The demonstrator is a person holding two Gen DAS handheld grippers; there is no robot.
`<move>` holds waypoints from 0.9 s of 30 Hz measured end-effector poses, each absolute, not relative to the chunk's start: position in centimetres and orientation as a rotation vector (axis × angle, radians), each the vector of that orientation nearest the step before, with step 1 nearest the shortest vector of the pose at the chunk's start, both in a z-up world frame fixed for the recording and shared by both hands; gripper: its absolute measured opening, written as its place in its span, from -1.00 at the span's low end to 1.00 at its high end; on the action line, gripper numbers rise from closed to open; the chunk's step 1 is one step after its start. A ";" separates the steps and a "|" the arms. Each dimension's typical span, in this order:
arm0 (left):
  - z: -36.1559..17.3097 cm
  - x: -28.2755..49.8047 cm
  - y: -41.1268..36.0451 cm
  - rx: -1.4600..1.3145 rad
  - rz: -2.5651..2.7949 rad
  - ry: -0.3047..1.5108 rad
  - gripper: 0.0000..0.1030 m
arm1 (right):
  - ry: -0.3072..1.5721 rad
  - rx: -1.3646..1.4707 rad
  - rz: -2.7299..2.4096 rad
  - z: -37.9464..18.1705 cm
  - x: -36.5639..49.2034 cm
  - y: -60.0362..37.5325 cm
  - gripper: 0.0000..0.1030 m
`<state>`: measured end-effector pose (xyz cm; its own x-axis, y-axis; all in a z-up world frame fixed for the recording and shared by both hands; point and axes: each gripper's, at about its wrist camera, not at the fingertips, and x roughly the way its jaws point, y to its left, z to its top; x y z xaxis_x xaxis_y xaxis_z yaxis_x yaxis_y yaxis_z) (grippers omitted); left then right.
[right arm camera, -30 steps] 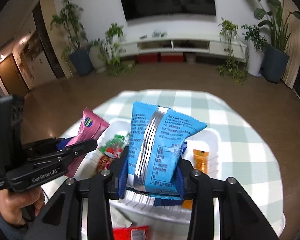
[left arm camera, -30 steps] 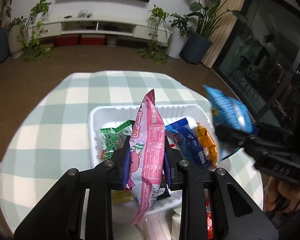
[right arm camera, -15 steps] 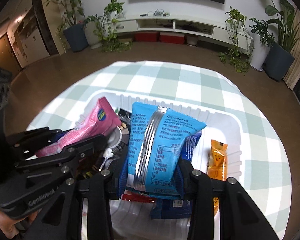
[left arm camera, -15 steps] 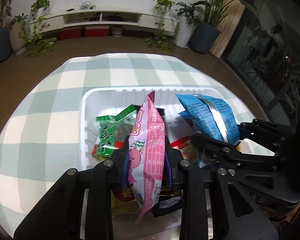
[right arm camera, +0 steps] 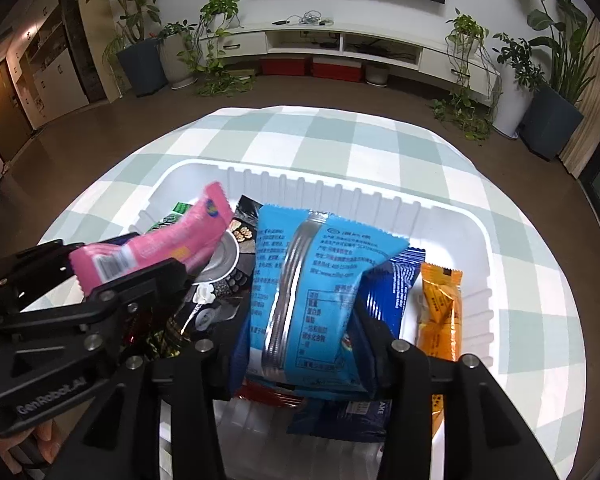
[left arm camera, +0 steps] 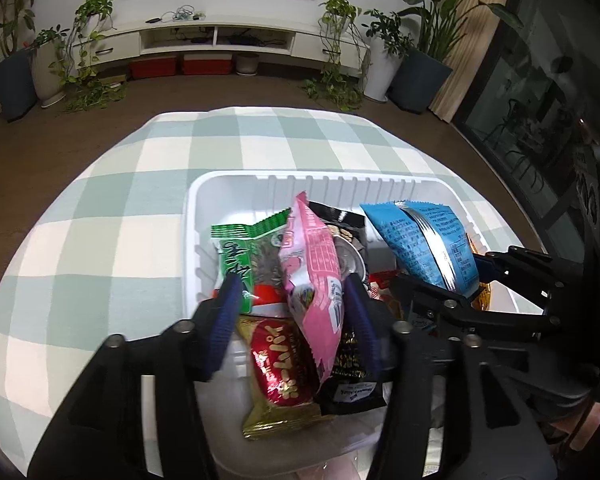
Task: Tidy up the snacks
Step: 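Carry the pink and blue packets into the white tray and open both tools, then move the left tool to the white packet with the red strip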
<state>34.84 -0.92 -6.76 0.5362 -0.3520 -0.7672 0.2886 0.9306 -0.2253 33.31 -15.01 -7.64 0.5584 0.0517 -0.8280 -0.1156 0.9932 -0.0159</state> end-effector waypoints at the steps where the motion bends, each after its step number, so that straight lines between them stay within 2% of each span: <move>1: -6.6 34.7 -0.7 -0.079 -0.379 0.929 0.12 | 0.972 -0.074 0.093 -7.6 33.2 -15.0 0.07; 5: -5.5 33.6 0.1 -0.083 -0.376 0.904 0.28 | 0.955 -0.081 0.097 -6.8 32.4 -15.0 0.29; 11: -3.2 30.1 1.2 -0.079 -0.386 0.859 0.55 | 0.898 -0.061 0.098 -4.4 29.8 -16.0 0.46; 12: -3.0 29.4 1.5 -0.085 -0.388 0.852 0.70 | 0.887 -0.049 0.096 -4.0 29.0 -16.4 0.49; 15: -2.7 27.3 2.0 -0.089 -0.390 0.848 0.94 | 0.872 -0.007 0.108 -3.0 27.1 -17.5 0.55; 22: -2.4 20.8 2.7 -0.077 -0.382 0.843 0.99 | 0.804 0.091 0.109 -1.6 20.3 -19.9 0.61; 27: -3.3 15.8 1.8 -0.046 -0.421 0.869 0.99 | 0.768 0.160 0.102 -2.7 14.4 -20.9 0.63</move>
